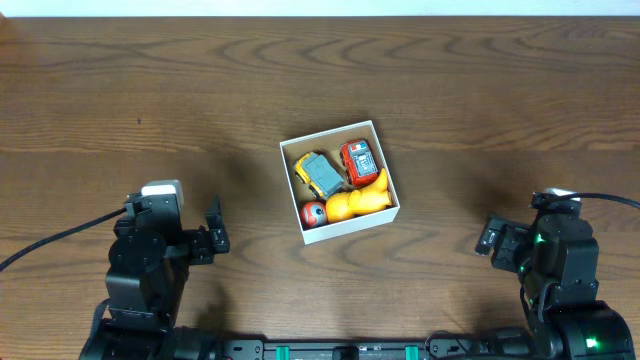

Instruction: Pack container

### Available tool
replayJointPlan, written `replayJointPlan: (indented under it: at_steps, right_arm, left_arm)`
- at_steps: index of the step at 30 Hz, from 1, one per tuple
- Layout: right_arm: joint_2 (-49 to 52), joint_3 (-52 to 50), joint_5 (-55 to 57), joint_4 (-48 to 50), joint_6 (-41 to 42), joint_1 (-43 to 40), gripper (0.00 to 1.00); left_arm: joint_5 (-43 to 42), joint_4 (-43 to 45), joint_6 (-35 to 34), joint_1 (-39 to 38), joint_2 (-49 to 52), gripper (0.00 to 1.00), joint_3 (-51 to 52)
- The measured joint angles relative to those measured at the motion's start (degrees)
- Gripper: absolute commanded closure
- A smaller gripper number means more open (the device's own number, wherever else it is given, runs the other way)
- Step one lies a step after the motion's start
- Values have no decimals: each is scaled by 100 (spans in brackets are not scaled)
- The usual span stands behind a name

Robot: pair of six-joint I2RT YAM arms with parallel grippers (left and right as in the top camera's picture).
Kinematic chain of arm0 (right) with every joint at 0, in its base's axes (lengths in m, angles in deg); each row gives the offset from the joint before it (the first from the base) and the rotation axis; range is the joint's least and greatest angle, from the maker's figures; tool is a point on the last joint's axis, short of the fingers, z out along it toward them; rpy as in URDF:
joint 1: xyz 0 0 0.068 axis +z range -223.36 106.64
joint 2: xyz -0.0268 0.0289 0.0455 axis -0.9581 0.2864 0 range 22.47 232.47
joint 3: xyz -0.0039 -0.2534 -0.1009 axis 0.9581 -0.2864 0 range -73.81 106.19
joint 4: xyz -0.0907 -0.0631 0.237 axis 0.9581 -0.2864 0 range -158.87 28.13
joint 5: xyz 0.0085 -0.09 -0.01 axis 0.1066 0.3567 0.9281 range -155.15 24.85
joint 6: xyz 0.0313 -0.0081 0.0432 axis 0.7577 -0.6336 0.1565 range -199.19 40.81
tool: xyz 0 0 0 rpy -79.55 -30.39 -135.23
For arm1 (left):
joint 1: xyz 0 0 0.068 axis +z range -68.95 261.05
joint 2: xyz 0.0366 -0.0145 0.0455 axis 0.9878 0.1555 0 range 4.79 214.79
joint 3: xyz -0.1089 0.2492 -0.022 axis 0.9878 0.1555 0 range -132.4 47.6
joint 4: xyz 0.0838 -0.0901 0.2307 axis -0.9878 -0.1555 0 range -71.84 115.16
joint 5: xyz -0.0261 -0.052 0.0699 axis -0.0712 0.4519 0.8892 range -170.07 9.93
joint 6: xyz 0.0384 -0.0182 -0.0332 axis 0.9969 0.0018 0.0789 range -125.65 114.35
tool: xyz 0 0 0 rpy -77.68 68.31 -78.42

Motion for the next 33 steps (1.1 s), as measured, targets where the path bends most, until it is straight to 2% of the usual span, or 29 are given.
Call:
replayJointPlan:
  at_steps: [19, 28, 33]
  right_arm:
    - [-201, -7, 0, -17, 0, 0, 1]
    - [-2400, -79, -127, -413, -157, 4, 1]
    - [-3279, -896, -197, 546, -437, 2, 1]
  left_arm:
    - [11, -4, -2, -2, 0, 2, 0]
    - [13, -13, 0, 0, 4, 2, 0]
    - [13, -9, 0, 0, 4, 2, 0]
